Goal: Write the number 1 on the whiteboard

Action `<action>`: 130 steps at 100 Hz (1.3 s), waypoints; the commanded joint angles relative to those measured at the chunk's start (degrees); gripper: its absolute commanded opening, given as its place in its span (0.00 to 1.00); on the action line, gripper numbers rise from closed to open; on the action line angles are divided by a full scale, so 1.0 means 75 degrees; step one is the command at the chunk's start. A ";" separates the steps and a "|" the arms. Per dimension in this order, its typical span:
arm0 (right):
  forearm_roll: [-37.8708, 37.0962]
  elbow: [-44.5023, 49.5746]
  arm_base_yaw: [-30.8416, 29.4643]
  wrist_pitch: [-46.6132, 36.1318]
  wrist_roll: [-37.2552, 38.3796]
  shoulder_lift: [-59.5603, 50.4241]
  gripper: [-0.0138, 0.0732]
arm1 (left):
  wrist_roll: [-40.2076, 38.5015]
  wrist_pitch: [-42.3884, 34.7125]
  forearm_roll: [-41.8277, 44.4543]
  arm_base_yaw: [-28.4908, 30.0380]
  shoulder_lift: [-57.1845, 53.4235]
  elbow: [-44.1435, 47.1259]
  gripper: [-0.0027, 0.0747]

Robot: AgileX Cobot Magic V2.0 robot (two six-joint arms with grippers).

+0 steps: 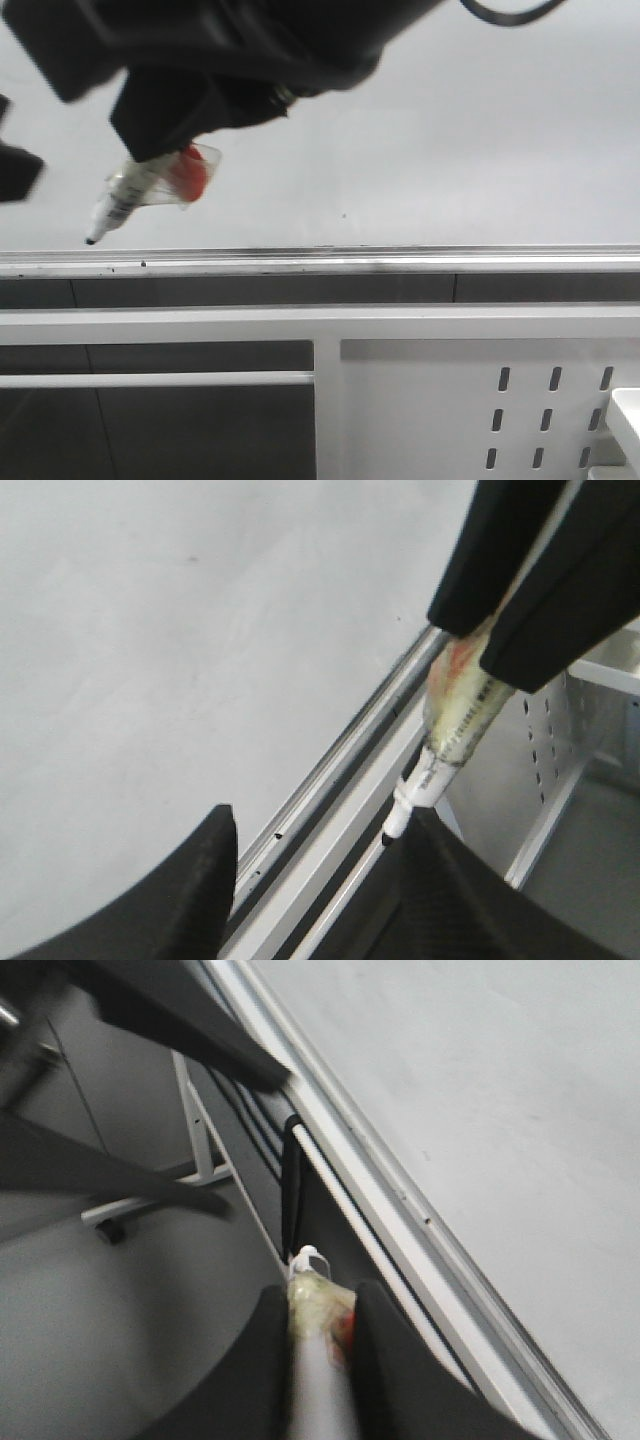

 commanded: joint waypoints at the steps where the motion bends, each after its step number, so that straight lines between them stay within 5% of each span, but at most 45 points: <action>1: 0.0229 0.0094 -0.0162 -0.1214 0.0039 -0.0390 0.08 | -0.0020 0.0045 -0.0534 -0.0048 -0.0592 -0.0180 0.41; 18: 0.0303 0.0603 -0.0377 -0.1915 0.0039 -0.0756 0.08 | -0.0089 0.0223 -0.0657 -0.0048 -0.1670 0.0028 0.00; 41: 0.0659 0.0781 -0.0873 -0.1775 0.0039 -0.1202 0.08 | -0.1259 0.1003 -0.1079 -0.0048 -0.2112 0.0293 0.01; 75: 0.0397 0.0781 -0.1192 -0.1525 -0.0087 -0.1910 0.08 | -0.2118 -0.0321 -0.1079 0.0142 -0.2112 0.0994 0.01; 130: 0.0071 0.0781 -0.2010 -0.1384 -0.0087 -0.1958 0.08 | -0.2138 -0.2418 -0.1246 0.3885 -0.2112 0.1244 0.01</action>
